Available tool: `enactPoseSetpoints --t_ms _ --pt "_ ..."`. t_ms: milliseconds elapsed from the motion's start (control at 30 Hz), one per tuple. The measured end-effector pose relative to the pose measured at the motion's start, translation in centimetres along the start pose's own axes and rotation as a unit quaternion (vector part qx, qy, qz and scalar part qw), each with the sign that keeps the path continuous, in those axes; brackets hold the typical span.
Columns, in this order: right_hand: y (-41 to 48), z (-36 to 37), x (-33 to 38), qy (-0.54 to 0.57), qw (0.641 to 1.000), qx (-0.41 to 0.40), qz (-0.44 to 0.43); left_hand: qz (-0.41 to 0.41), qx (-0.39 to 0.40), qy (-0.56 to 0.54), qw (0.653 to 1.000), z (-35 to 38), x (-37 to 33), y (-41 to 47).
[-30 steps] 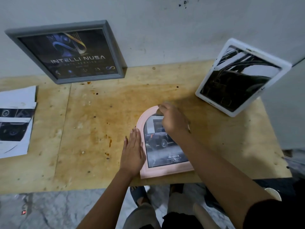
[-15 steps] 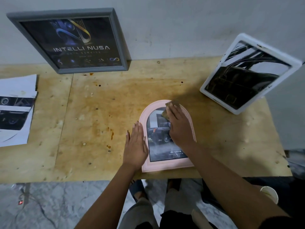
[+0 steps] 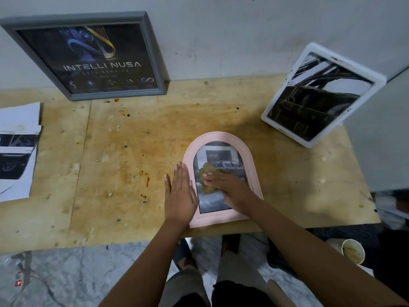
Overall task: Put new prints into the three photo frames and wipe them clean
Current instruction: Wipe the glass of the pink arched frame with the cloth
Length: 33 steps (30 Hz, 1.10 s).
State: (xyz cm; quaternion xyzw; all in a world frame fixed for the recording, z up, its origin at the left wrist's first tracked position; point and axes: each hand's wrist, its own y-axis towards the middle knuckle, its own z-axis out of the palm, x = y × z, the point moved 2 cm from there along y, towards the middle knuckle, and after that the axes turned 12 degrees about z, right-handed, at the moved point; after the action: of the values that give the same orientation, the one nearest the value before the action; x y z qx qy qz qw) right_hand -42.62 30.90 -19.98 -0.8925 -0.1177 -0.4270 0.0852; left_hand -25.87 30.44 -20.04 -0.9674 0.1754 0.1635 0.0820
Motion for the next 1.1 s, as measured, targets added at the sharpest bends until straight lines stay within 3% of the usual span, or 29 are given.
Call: enactPoseSetpoints --t_ms 167,267,333,400,500,567,633,700,767,833,967,1100 --pt "-2.0 -1.5 0.7 0.044 0.987 0.103 0.120 0.006 0.002 0.000 1.000 0.0 0.0 0.0" --pt "-1.3 -3.1 1.6 0.050 0.946 0.233 0.219 0.006 0.004 -0.003 1.000 -0.1 0.1 0.0" --pt "-0.7 -4.9 1.9 0.115 0.922 0.248 0.275 0.005 0.004 -0.005 1.000 0.0 0.1 0.0" --pt "-0.3 -6.7 2.1 0.224 0.909 0.158 0.313 0.008 0.001 -0.004 1.000 0.0 0.1 0.0" --pt "1.3 -7.9 1.9 0.347 0.870 -0.051 0.347 0.009 0.000 -0.015 1.000 0.0 0.1 0.1" --pt "2.7 -7.4 2.4 0.294 0.887 -0.124 0.334 0.011 -0.005 -0.019 1.000 0.0 0.2 0.1" --pt "3.8 -5.9 2.4 0.223 0.914 -0.138 0.308 0.013 -0.010 -0.021 1.000 0.0 0.1 0.0" --pt "3.8 -3.9 2.4 0.158 0.942 -0.080 0.284 0.012 -0.005 -0.022 1.000 0.0 0.1 0.0" --pt "2.8 -1.8 2.6 0.086 0.976 0.001 0.199 0.009 -0.001 -0.026 1.000 0.0 0.1 0.0" --pt "1.1 -0.7 2.4 0.079 0.985 0.047 0.143 0.007 -0.004 -0.031 0.999 0.1 0.2 0.0" --pt "-1.6 -1.8 2.7 0.084 0.969 0.146 0.183 0.004 -0.002 -0.031 1.000 0.3 0.2 0.0" --pt "-1.7 -3.5 2.5 0.174 0.926 0.179 0.282 0.007 0.003 -0.020 1.000 0.2 0.3 -0.1"
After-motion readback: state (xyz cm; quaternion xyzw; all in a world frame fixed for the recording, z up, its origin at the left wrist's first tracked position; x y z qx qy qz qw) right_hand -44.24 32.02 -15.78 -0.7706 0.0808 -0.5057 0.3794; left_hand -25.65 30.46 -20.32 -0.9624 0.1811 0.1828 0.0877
